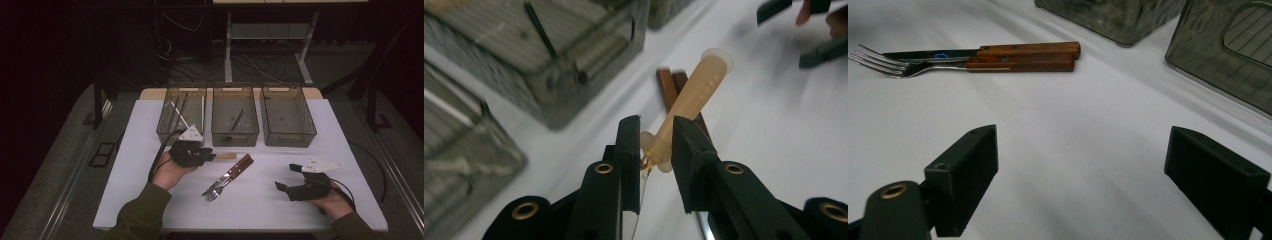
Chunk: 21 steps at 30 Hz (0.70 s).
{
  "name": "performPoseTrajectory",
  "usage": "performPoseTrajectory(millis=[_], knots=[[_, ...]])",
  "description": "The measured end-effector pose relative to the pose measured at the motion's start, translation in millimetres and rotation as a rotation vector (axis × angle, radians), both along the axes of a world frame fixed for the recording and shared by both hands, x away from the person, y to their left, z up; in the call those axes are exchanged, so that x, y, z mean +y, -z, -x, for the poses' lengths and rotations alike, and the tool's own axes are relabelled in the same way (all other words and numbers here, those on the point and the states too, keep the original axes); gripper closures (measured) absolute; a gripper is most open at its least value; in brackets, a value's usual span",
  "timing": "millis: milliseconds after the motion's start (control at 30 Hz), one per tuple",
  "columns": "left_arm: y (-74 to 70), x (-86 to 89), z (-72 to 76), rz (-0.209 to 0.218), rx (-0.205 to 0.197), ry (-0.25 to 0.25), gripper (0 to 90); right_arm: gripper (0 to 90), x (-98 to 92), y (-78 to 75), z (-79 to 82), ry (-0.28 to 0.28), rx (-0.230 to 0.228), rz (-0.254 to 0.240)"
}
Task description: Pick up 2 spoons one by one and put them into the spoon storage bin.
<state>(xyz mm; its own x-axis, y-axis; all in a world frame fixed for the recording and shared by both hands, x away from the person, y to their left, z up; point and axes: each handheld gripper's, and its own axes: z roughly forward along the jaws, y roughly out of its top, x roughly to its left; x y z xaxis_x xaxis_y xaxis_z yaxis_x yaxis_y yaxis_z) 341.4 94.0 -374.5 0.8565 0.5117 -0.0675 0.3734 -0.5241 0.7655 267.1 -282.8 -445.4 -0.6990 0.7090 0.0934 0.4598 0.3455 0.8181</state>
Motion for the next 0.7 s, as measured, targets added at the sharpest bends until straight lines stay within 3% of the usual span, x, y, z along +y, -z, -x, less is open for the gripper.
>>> performPoseTrajectory(millis=[67,100,367,700], knots=[[-5.9,-5.5,-5.5,0.001,-0.013,0.003,73.4,13.8,0.4,-0.4,1.1,0.002,0.017,-0.005],[-8.3,-8.1,-8.2,0.000,-0.018,0.004,73.4,13.8,-0.2,0.0,-0.3,-0.003,-0.006,0.000],[-23.9,-21.9,-31.6,0.002,-0.054,0.005,73.4,13.8,0.0,0.1,-0.2,-0.003,-0.002,-0.002],[-28.5,-37.2,-66.2,-0.017,-0.072,0.011,73.4,13.8,0.2,0.2,-0.2,-0.005,0.001,-0.004]])
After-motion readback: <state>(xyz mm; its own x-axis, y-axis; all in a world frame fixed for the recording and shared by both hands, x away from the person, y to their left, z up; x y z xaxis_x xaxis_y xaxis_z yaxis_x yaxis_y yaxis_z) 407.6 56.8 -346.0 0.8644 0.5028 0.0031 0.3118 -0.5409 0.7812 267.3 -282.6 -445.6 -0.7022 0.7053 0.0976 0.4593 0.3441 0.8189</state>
